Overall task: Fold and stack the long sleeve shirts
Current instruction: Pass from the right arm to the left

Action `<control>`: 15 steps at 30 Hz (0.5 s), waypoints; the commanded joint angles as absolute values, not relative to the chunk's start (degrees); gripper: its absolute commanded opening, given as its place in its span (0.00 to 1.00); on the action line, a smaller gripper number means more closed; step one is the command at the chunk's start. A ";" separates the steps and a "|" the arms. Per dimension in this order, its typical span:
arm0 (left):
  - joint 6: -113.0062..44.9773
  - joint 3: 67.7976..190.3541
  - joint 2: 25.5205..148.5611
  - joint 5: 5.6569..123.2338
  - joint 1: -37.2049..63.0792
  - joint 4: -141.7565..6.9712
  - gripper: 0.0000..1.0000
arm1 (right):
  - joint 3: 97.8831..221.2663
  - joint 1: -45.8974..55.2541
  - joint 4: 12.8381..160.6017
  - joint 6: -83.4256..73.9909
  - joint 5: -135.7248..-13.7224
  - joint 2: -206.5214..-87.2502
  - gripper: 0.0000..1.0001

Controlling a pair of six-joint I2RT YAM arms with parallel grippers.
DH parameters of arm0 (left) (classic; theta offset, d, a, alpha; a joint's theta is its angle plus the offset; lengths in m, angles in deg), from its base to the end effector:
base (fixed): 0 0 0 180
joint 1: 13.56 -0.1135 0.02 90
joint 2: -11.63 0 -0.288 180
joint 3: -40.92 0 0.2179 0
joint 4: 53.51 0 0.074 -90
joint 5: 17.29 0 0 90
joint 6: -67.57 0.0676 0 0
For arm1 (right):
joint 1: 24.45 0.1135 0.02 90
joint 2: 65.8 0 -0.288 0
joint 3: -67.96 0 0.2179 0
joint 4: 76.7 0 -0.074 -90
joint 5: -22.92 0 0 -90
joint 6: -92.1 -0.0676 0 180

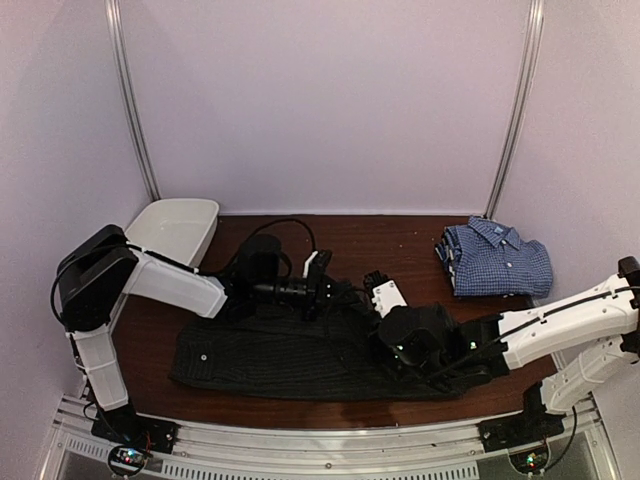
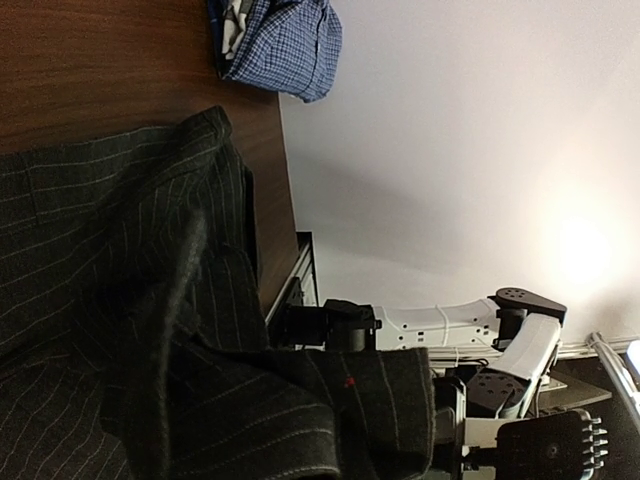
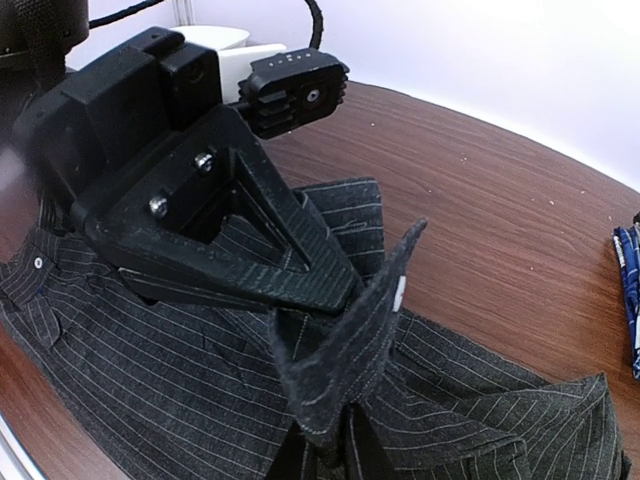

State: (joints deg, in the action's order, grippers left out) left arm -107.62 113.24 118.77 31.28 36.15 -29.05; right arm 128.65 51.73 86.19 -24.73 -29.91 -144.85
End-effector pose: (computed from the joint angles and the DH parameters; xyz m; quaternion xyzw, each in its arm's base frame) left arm 0.2287 -0.3389 0.2419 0.0032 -0.7533 0.6574 0.0212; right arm 0.1056 0.2585 0.2534 -0.2191 0.8266 0.1635 0.4920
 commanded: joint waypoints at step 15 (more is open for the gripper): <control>-73.44 136.03 116.28 27.27 35.30 -64.38 0.00 | 125.13 50.26 70.29 -28.36 -36.59 -119.54 0.70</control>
